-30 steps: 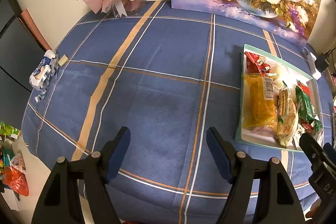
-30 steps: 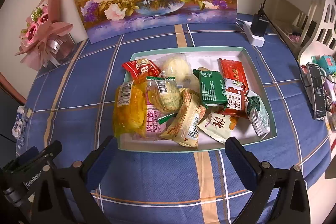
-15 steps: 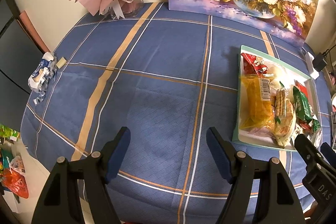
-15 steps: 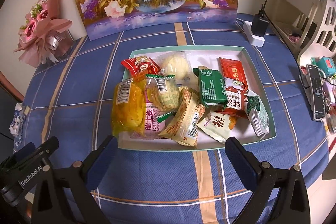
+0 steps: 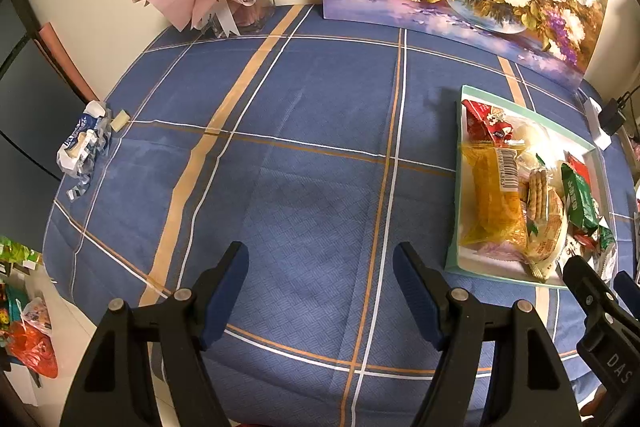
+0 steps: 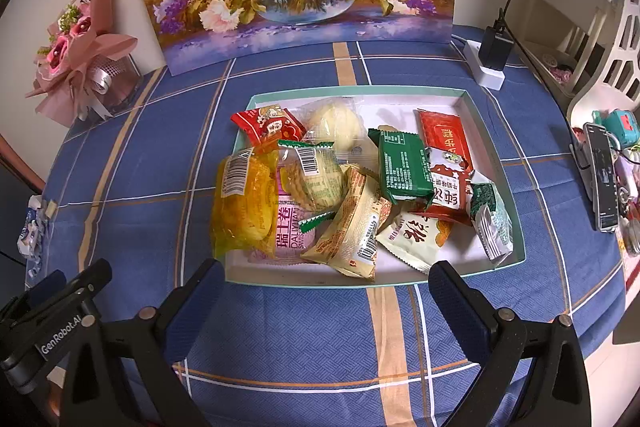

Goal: Organize snacks

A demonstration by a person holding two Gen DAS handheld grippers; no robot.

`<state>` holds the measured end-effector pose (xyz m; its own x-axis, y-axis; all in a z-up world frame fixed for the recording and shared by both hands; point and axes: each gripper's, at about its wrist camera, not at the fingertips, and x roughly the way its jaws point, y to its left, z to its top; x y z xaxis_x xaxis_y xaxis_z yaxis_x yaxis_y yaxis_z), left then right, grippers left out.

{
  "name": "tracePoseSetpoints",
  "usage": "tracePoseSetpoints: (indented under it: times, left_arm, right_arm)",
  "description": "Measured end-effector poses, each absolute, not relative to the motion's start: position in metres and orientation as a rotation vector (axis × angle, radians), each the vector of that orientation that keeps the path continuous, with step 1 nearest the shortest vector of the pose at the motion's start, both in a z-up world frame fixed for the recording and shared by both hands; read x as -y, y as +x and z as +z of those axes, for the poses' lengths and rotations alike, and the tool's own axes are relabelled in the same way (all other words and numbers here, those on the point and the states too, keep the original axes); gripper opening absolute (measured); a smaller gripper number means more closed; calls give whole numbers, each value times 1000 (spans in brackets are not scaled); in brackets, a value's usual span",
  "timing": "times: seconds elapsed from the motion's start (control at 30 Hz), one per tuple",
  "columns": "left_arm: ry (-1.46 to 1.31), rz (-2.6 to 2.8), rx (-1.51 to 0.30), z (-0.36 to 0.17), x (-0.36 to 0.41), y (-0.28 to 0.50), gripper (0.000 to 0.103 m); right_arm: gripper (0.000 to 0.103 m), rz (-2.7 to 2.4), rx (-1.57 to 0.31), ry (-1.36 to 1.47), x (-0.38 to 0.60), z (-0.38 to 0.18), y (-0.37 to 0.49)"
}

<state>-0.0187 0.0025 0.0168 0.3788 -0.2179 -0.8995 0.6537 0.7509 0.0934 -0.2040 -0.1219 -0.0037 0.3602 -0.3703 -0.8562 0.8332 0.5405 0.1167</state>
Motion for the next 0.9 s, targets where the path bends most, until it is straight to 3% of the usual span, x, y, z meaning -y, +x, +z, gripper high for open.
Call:
tracePoseSetpoints:
  times: [0.9]
  left_arm:
    - [461, -583, -1050, 17, -3, -17, 76]
  right_arm:
    - [103, -835, -899, 604, 122, -5, -203]
